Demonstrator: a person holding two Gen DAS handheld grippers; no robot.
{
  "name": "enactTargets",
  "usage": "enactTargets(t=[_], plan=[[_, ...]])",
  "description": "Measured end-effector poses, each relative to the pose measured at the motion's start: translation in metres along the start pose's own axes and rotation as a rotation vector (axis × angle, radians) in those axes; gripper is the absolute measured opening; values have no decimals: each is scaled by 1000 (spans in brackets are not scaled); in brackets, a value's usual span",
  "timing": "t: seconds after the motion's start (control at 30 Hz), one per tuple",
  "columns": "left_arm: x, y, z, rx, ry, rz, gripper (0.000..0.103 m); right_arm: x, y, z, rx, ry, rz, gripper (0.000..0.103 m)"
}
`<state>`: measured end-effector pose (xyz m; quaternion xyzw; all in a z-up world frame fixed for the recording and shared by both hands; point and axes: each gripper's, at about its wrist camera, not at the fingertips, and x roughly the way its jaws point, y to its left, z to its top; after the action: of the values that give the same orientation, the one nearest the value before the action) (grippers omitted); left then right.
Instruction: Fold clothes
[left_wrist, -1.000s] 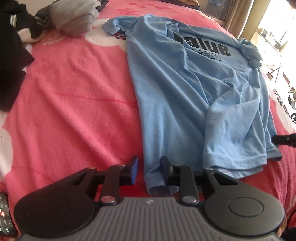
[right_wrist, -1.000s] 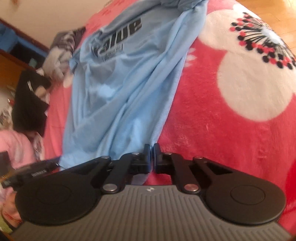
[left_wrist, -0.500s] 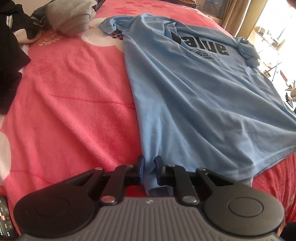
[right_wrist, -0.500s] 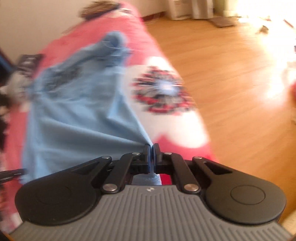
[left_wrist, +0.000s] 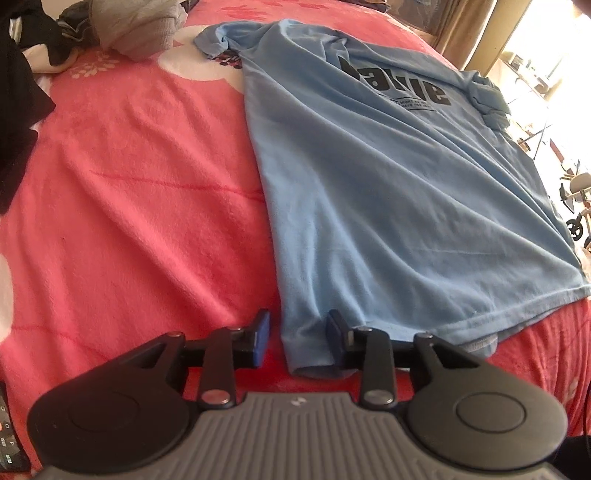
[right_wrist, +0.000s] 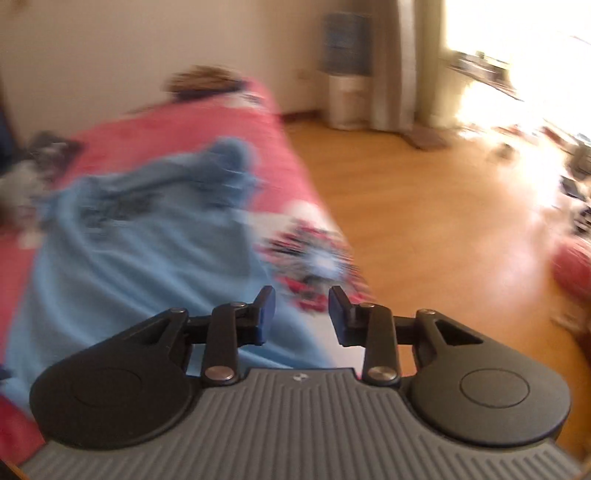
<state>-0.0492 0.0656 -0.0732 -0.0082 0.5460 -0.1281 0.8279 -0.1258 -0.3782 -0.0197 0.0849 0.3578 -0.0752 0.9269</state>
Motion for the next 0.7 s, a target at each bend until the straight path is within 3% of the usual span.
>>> enactTargets(t=[0.1, 0.13, 0.17, 0.3, 0.47, 0.57, 0.7], plan=[[0, -8, -3, 39, -18, 33, 27, 10, 41, 12, -84, 10, 128, 36], [-1, -9, -4, 33, -31, 49, 14, 16, 56, 18, -106, 19, 178, 37], [-2, -10, -5, 23, -45, 67, 8, 22, 72, 23, -128, 28, 229, 37], [-11, -14, -8, 22, -86, 69, 4, 41, 143, 46, -214, 84, 402, 37], [-37, -24, -15, 92, -114, -65, 4, 58, 210, 80, -346, 135, 532, 37], [-49, -27, -22, 126, -100, -159, 4, 69, 241, 88, -410, 149, 566, 37], [-56, -26, -34, 154, -75, -181, 4, 83, 265, 85, -446, 187, 595, 37]])
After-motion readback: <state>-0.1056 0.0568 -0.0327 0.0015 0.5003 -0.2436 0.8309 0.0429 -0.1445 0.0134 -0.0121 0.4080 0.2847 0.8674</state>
